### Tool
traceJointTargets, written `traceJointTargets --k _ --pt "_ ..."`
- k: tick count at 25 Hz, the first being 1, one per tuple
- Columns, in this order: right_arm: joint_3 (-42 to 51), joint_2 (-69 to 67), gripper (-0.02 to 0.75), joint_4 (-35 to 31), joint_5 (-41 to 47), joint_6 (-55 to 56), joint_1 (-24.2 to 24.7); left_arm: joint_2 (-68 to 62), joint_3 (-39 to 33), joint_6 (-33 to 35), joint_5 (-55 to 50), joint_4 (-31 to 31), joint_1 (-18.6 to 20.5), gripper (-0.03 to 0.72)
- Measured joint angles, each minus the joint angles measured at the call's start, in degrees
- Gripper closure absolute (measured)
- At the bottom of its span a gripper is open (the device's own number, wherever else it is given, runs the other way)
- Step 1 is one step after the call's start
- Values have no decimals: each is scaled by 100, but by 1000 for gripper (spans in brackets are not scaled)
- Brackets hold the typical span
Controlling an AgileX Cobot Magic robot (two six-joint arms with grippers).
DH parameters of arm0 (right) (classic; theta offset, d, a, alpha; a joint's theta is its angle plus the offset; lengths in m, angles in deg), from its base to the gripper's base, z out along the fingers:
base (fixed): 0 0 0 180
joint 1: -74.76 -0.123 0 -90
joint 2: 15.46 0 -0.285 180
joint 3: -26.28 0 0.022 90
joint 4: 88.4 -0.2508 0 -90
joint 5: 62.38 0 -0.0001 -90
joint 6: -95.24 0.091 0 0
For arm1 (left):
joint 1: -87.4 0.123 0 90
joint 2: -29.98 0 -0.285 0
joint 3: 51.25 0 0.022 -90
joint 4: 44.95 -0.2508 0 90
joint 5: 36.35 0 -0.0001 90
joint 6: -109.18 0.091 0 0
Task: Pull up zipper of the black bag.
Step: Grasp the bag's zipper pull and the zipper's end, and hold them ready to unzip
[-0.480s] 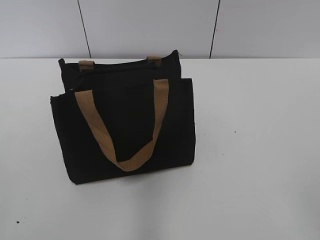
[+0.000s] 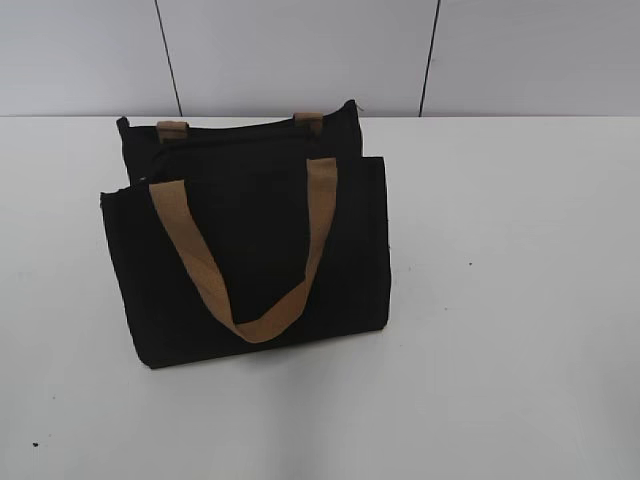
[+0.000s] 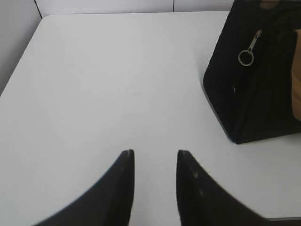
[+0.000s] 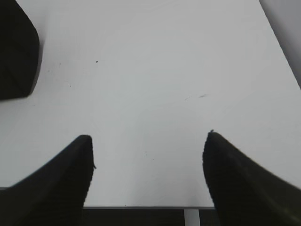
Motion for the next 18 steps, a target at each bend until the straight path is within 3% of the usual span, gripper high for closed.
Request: traceJointTargets --k 18 --pt "0 0 181 0 0 0 0 -5 6 0 10 0 0 437"
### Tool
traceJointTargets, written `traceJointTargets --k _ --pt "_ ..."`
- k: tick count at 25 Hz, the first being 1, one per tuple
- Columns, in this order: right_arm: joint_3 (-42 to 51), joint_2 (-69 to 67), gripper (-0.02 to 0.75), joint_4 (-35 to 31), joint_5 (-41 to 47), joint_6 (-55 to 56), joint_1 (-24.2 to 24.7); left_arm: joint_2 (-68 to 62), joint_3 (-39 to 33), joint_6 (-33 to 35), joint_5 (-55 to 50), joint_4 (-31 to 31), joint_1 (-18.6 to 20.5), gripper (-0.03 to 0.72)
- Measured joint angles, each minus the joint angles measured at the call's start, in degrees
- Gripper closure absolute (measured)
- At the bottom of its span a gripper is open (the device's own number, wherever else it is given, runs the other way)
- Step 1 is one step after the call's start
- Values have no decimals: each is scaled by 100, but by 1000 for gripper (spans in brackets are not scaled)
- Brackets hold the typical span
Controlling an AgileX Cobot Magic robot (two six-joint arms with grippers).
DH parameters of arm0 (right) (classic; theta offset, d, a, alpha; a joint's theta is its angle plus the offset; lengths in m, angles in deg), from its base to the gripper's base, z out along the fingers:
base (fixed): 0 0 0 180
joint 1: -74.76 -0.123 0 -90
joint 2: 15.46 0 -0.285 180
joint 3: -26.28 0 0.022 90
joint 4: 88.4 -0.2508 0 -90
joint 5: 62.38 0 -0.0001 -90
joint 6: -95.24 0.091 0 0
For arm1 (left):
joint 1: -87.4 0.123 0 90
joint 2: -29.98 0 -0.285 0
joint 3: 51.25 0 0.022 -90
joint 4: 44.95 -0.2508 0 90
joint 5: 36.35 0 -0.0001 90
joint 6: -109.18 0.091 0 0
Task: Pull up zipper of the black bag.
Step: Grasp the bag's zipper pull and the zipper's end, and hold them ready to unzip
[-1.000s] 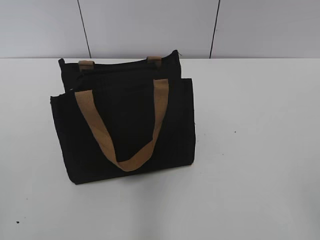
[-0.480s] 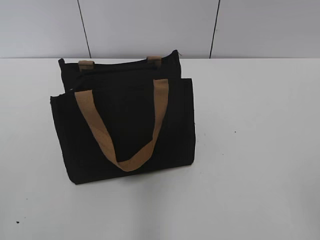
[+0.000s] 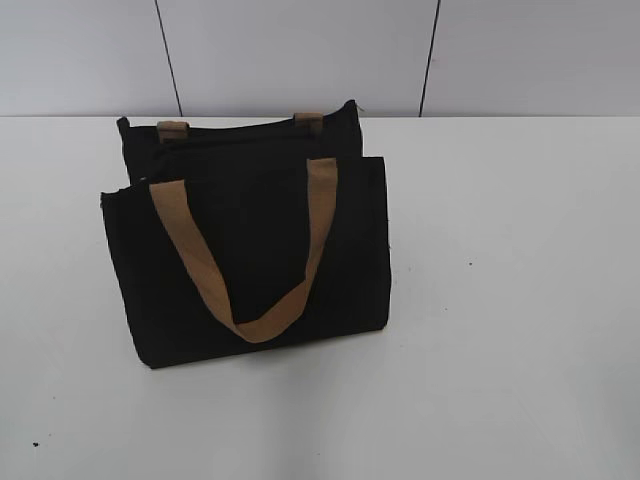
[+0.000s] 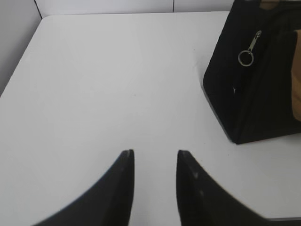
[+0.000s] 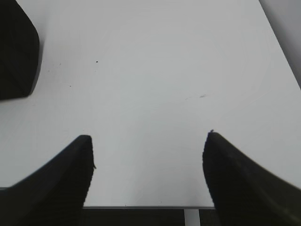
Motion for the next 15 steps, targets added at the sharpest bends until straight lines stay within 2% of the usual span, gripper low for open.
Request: traceJointTargets --k 3,8,11,15 --pt "0 0 181 0 0 0 0 -90 109 0 341 0 0 376" --pt "0 0 181 0 0 0 0 -561 174 0 1862 0 0 211" --pt "0 0 181 0 0 0 0 -1176 174 0 2819 0 0 194" --pt "0 0 181 0 0 0 0 -2003 61 0 4824 5 0 235"
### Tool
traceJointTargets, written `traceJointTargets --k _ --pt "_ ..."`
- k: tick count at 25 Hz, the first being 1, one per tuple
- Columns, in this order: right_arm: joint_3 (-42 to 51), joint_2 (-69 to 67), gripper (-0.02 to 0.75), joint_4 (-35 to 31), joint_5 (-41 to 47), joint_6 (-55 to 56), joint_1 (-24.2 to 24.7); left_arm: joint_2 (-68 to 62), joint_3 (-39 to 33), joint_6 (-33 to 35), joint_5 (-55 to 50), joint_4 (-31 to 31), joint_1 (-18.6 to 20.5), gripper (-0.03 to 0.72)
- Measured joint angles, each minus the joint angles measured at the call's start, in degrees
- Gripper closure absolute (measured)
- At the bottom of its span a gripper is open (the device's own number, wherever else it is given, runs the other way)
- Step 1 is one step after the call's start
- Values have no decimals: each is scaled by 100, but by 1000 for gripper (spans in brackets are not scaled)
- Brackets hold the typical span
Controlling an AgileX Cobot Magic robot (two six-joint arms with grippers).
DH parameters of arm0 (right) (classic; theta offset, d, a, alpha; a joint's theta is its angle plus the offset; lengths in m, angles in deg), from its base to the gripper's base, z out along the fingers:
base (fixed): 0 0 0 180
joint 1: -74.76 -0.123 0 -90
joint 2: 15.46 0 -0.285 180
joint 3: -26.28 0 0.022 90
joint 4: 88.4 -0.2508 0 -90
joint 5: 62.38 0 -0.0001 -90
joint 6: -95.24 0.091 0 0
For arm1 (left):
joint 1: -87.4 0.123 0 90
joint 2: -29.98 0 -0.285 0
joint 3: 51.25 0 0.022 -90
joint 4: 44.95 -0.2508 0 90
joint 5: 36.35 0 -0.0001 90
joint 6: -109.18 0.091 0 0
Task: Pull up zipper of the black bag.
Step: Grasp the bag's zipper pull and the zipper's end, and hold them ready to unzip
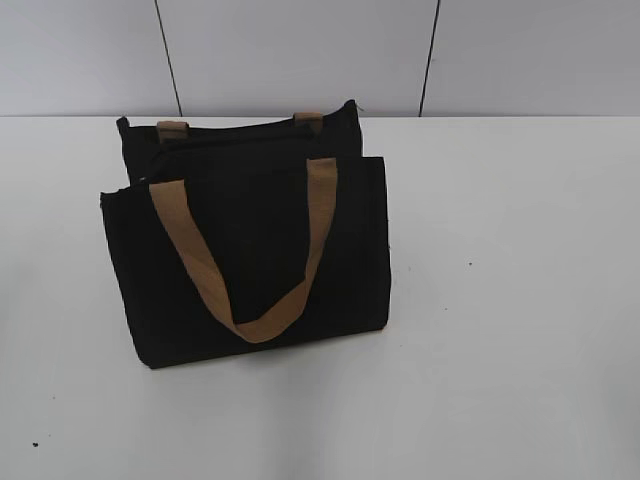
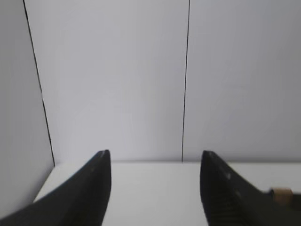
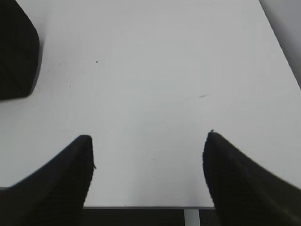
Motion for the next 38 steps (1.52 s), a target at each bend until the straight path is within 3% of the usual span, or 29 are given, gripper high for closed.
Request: traceJointTargets --k 7,10,14,19,24,28,32,38 --pt "0 0 181 0 0 0 0 -1766 -800 -24 2288 32 -61 312" --pt "0 0 181 0 0 0 0 -2579 -1307 -402 3179 0 -229 320" --pt "0 0 181 -5 0 0 0 -3768 -1619 -993 3921 -734 -613 321" --pt "0 0 181 -5 0 0 0 -5142 -1621 -1211 4703 -1386 -975 339" --pt "0 0 181 -37 0 0 0 -6520 -1621 -1332 5877 -2456 -1009 342" --pt "0 0 181 -63 0 0 0 -7622 -1588 -1344 6968 -2959 -1009 342" --pt "0 0 181 -65 0 0 0 -8586 -1293 -1351 7859 -3130 -1009 343" --pt "0 0 181 -65 0 0 0 -9470 -800 -1355 8222 -3130 -1009 347"
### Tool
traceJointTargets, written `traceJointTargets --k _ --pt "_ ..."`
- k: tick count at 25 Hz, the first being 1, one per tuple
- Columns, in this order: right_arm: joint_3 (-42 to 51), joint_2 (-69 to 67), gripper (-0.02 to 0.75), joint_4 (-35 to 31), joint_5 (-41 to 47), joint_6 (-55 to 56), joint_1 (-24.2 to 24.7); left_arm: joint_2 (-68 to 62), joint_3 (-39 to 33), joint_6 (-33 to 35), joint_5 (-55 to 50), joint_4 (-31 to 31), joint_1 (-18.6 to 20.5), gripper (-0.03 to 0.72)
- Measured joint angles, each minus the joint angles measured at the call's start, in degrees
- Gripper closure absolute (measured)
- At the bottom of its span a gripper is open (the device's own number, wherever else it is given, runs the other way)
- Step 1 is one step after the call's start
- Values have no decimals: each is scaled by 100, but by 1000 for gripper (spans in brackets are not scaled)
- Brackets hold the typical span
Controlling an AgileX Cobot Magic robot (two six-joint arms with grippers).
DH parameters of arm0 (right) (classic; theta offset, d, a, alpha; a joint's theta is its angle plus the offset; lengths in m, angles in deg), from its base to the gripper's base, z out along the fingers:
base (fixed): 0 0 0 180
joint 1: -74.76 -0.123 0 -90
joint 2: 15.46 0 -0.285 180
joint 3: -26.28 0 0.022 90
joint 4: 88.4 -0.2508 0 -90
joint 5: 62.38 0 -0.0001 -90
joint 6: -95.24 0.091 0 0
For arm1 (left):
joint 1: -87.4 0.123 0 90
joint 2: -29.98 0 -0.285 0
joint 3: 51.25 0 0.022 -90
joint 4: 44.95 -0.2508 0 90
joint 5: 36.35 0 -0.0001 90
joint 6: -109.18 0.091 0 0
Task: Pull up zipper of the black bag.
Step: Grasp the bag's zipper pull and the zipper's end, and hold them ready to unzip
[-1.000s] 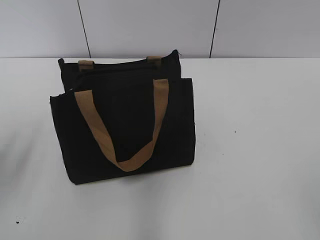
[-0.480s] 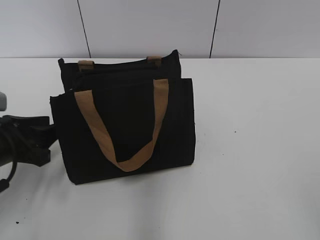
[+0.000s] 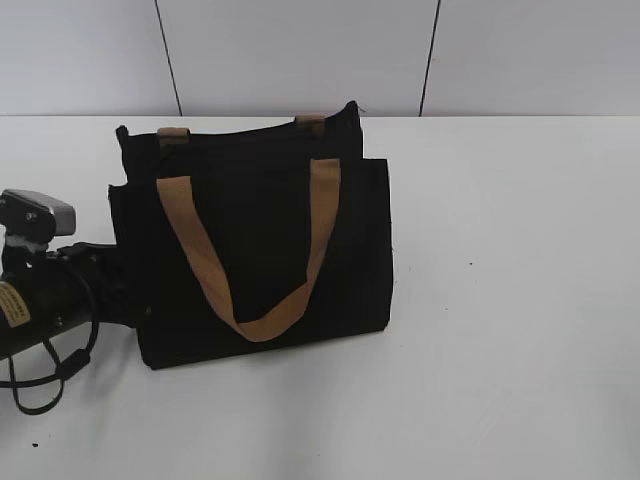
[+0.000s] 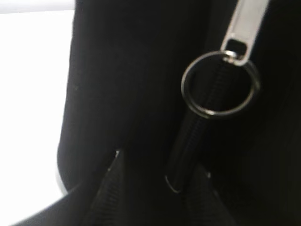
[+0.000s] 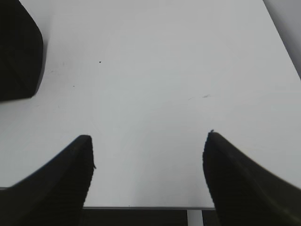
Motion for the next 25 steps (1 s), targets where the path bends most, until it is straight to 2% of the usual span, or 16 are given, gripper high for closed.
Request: traceJointTargets --k 3,8,10,18,25 --pt "0 0 181 0 0 0 0 -181 180 0 47 -49 0 387" --pt "0 0 181 0 0 0 0 -219 301 5 56 -143 0 607" --pt "0 0 181 0 0 0 0 -219 301 12 52 -175 0 646" --pt "0 0 181 -5 0 0 0 545 102 111 -19 -163 0 652" --pt "0 0 181 -5 0 0 0 1772 -329 512 -645 710 0 652"
